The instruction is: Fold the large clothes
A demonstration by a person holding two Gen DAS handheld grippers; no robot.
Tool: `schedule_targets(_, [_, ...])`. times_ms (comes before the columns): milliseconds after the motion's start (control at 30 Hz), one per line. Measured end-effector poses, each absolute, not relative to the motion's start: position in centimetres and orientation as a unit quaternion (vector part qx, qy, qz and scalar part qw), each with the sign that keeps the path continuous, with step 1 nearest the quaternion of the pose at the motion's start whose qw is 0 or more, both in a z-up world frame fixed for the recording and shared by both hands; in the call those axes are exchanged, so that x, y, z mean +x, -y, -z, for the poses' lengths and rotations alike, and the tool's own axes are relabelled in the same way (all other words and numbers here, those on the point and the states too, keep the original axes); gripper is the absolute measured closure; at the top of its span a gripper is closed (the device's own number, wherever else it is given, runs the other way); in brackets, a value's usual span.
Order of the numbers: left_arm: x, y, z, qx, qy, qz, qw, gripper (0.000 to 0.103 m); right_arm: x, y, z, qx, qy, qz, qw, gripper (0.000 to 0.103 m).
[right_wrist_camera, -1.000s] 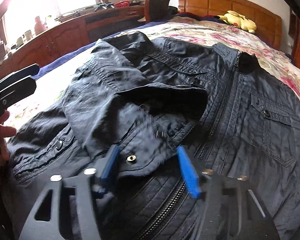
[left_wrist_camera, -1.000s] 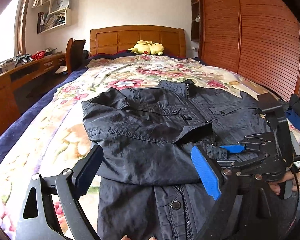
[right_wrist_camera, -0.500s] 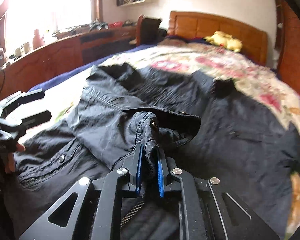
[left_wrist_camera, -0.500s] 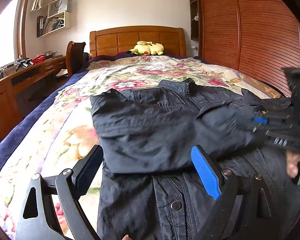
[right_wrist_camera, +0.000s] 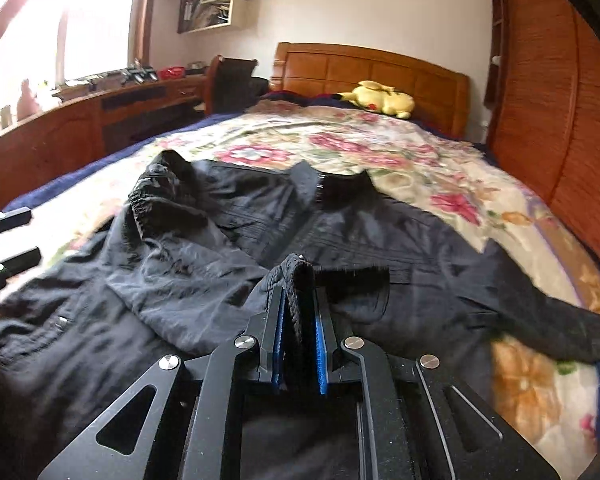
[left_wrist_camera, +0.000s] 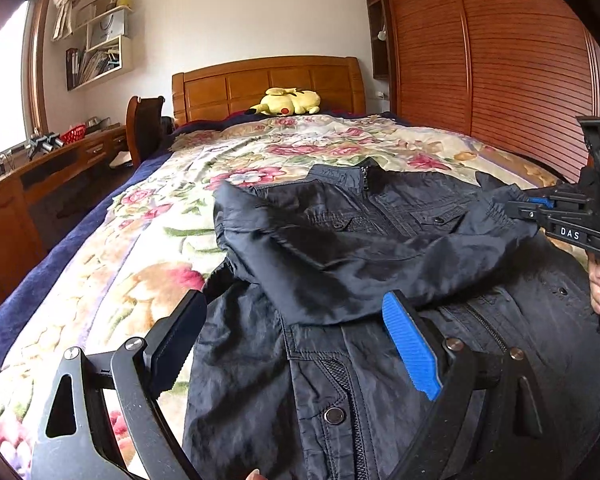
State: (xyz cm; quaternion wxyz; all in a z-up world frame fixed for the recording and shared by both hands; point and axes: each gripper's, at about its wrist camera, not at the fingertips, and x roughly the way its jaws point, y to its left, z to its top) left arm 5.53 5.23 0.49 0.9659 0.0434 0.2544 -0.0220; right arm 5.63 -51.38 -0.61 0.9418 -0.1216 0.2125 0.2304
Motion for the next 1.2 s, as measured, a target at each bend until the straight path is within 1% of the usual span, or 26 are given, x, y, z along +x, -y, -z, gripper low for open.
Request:
schedule_targets(267, [5.4, -6.3, -1.1, 0.032, -0.25, 0.015, 0.968, 0.013, 5.6, 52.0, 0.1, -0.126, -0.216, -0.186, 0.95, 0.09])
schedule_targets(600, [4.5, -7.7, -3.3, 0.019, -0.235, 0.01, 0.972, 0.013, 6.1, 53.5, -0.2, -0.113, -0.217, -0.119, 0.962, 0.091])
schedule_targets(900, [3.8, -5.1, -5.5, 0.022, -0.212, 0.046, 0.976, 0.013, 5.5, 53.1, 0.2, -0.118, -0.238, -0.125, 0.956, 0.09])
schedule_targets(1200, [5.6, -0.3, -4.5, 0.013, -0.221, 0.093, 0.971, 0.013, 4.2, 56.4, 0.1, -0.082, -0.251, -0.176, 0.948, 0.09])
